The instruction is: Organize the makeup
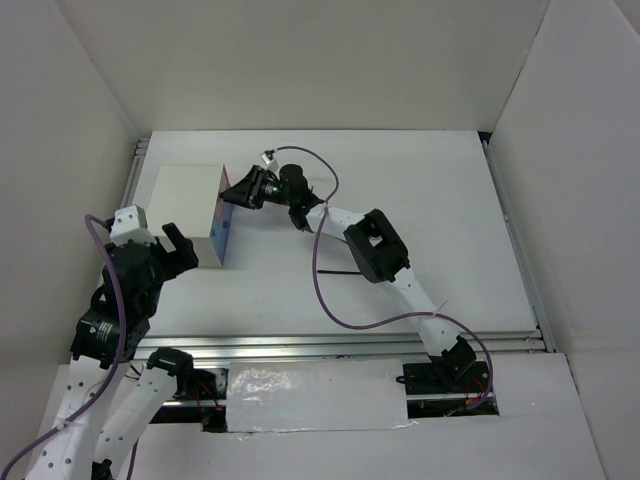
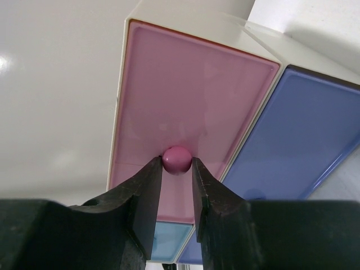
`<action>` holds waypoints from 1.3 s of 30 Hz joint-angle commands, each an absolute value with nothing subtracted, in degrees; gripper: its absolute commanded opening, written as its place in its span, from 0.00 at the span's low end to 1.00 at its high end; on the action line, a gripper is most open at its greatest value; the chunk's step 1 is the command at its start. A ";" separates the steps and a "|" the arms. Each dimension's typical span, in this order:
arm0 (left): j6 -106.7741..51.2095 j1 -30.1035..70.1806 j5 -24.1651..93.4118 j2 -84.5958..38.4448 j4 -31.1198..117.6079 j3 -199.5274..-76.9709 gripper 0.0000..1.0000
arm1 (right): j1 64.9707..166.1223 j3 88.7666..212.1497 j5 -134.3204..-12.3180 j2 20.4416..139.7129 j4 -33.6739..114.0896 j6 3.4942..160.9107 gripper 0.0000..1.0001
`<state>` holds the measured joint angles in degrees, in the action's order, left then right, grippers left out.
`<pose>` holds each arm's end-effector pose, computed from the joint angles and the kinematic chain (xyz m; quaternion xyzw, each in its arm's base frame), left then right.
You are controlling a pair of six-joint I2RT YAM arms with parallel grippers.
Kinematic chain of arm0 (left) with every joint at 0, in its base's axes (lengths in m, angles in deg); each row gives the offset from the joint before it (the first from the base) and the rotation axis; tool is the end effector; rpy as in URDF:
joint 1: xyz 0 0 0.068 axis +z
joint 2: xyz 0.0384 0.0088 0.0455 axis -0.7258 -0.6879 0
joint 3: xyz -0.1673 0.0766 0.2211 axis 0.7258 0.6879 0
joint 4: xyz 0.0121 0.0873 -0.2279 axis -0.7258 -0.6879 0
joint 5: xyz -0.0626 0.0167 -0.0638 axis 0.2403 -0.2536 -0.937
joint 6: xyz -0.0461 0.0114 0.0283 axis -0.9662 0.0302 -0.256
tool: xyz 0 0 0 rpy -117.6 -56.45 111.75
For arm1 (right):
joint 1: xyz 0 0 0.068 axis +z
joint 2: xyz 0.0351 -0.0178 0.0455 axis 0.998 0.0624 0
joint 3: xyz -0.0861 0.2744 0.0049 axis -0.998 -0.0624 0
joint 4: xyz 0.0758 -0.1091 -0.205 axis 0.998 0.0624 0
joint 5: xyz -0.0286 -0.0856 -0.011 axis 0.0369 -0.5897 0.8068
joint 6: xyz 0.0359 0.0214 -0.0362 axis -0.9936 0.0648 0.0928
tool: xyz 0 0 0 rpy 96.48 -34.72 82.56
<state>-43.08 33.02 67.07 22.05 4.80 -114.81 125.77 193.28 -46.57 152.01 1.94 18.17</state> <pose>0.0794 -0.0031 0.3497 -0.2144 0.7708 -0.0397 0.5986 0.4461 0.3933 0.1668 -0.0283 0.6905 0.6852 0.2302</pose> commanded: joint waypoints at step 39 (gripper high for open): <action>-41.52 33.09 66.62 21.13 7.48 -114.77 1.00 | 114.37 153.50 -39.13 124.08 -15.58 25.65 0.82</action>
<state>-41.92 33.02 66.87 21.63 5.22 -114.79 115.39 155.40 -39.99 131.13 -10.63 24.11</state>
